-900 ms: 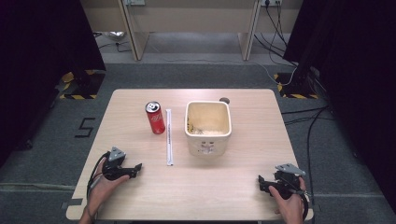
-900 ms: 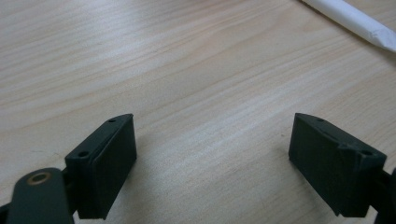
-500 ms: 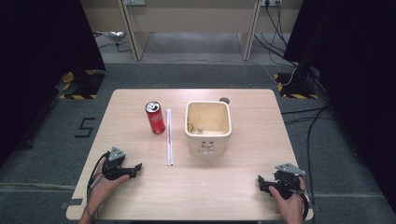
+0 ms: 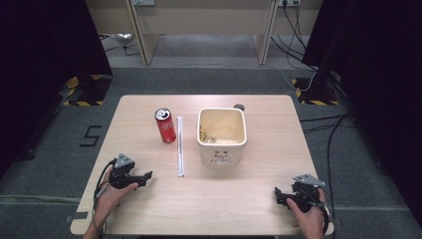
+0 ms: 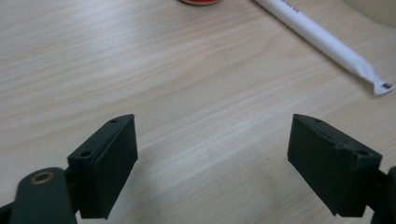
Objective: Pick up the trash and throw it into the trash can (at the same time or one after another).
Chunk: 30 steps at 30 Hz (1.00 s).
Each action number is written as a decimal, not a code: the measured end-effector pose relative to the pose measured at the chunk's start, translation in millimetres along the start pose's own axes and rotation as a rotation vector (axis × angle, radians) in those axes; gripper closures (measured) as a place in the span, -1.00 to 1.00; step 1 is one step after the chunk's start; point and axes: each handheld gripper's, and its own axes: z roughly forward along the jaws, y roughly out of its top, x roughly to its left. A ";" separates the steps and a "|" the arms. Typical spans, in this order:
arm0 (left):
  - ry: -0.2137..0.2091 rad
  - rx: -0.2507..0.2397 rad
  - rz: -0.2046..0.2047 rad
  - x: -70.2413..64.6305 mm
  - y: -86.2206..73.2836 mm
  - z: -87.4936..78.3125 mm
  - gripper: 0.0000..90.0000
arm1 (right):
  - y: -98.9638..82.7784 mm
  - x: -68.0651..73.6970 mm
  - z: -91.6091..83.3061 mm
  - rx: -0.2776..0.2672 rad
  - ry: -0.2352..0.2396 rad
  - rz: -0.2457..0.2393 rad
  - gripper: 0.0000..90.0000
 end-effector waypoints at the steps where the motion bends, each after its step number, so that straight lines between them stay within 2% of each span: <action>1: -0.007 -0.003 -0.006 0.3 2.1 0.2 -0.65 | 0.0 0.0 0.0 0.000 0.001 -0.001 -1.00; 16: -0.014 -0.062 0.006 -1.5 44.7 4.3 -0.65 | 0.0 0.1 0.1 -0.001 0.005 -0.007 -1.00; 18: -0.030 -0.069 0.003 -2.1 50.9 3.7 -0.65 | 0.0 0.1 0.1 -0.001 0.006 -0.007 -1.00; 21: -0.031 -0.081 0.009 -3.5 59.1 3.6 -0.65 | 0.1 0.1 0.1 -0.001 0.006 -0.007 -1.00; 30: -0.024 -0.089 0.011 0.2 78.0 20.8 -0.65 | 0.1 0.0 0.2 0.000 0.007 -0.008 -1.00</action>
